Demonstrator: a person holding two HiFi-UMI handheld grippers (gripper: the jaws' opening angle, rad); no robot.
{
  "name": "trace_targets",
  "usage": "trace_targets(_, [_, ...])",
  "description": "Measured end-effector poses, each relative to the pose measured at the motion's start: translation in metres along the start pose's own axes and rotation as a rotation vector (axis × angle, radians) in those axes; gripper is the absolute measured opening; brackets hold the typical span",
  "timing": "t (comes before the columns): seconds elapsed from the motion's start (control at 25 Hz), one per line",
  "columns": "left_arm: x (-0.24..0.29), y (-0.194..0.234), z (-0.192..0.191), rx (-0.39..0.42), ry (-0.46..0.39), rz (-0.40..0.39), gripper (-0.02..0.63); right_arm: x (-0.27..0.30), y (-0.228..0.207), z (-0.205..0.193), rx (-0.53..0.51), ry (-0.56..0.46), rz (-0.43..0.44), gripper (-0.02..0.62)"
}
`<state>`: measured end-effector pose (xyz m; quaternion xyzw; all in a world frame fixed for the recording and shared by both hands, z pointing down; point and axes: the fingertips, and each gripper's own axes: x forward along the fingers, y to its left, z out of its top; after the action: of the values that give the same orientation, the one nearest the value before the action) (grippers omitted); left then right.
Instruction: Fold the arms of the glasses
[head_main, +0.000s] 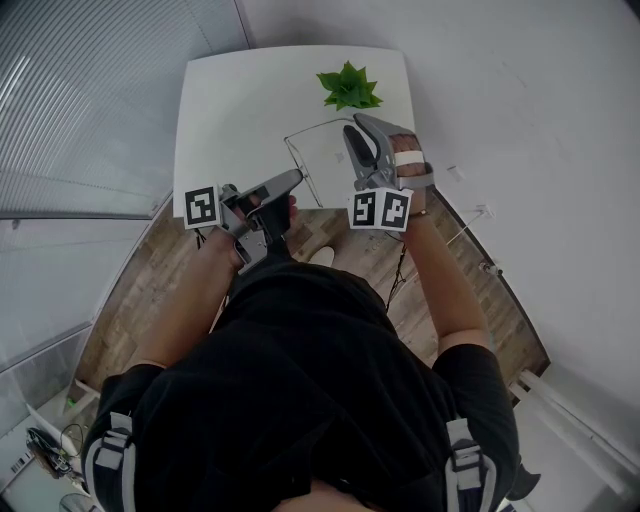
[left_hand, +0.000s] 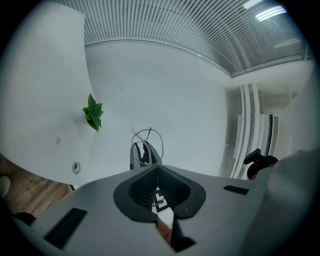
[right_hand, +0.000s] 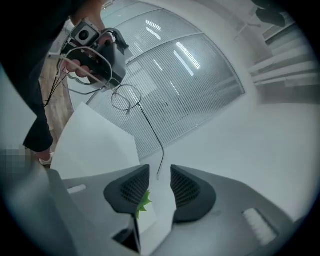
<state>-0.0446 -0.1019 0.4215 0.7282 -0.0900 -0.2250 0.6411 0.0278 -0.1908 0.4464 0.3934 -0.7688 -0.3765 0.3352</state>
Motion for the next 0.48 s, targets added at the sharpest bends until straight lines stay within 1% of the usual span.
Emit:
trace_targets(0.2, [-0.0010,0.0009,0.0001,-0.002,-0.001,-0.002,0.011,0.0051,0.0019,-0.0066,0.002,0.016,0.011,0.130])
trace_targets(0.4, [-0.0022,0.0036,-0.0003,-0.002,-0.004,0.004,0.011,0.0052,-0.0002,-0.0056,-0.009,0.008,-0.005,0.058])
trace_targets(0.48, [-0.0033,0.0032,-0.0002,-0.003,-0.008,0.008,0.011,0.0042,-0.0011,-0.0034,-0.013,0.004,-0.005,0.049])
